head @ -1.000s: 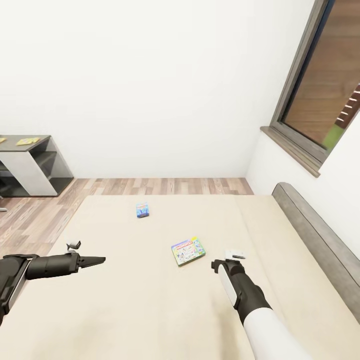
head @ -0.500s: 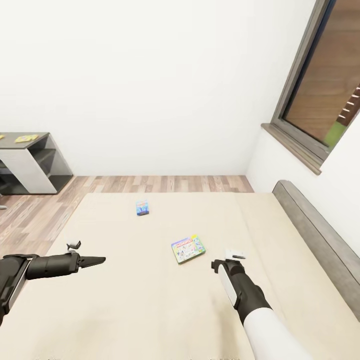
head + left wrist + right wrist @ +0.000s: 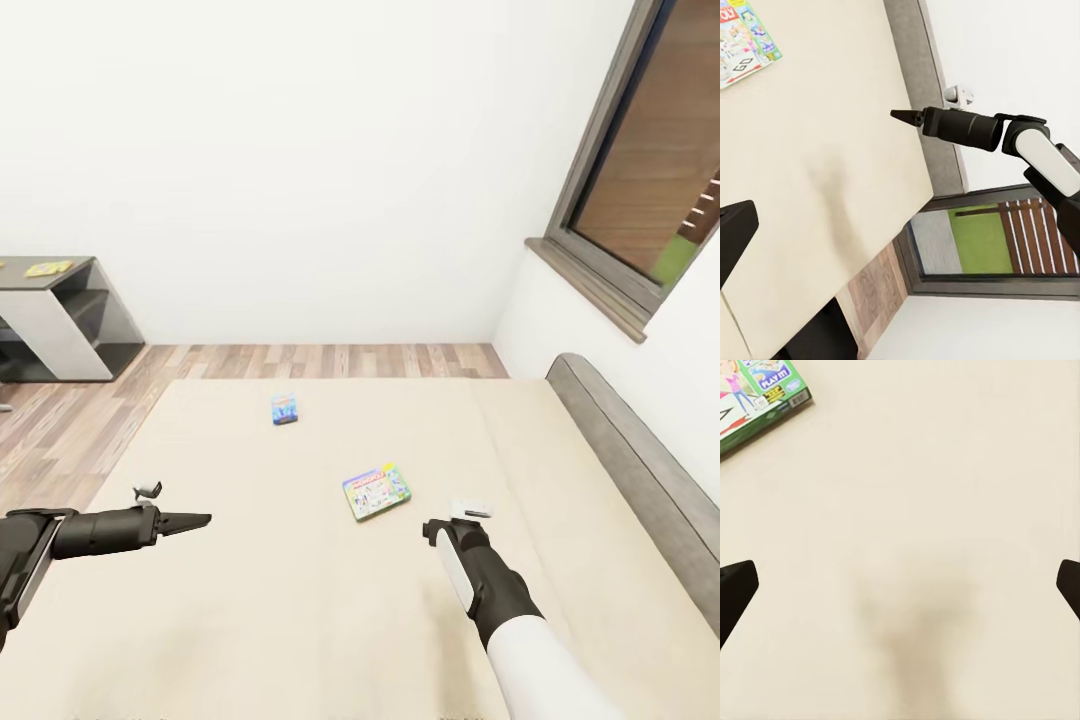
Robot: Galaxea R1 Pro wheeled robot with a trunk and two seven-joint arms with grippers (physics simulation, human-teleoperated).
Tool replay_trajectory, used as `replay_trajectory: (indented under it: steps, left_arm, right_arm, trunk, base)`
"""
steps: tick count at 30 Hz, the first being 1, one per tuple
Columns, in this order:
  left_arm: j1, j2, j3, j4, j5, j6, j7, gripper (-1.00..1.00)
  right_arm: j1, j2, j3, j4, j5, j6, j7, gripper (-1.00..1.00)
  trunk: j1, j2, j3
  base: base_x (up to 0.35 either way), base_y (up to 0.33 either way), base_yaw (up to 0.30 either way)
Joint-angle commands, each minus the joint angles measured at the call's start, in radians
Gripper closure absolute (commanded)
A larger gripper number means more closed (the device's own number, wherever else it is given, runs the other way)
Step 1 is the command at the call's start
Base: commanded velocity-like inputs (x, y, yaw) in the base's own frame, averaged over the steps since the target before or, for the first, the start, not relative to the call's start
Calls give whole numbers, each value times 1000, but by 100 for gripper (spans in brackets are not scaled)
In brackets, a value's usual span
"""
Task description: Put all the toys in the child's room - the three board games (two on the bed and one on the table), the two jigsaw puzzles on the table, and the tennis ball on the table - inside the toy box on the table in the child's room.
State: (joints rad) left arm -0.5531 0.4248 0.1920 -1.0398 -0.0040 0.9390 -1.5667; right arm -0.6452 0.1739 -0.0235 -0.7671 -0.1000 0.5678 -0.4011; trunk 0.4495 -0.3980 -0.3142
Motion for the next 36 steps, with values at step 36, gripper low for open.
replay_trajectory:
  steps: [36]
  left_arm:
    - [-1, 7, 37, 0, 10, 19, -4, -100]
  right_arm:
    - [-209, 1, 27, -9, -92, 194, -15, -100]
  trunk:
    - [1, -2, -18]
  base:
    - [0, 0, 0]
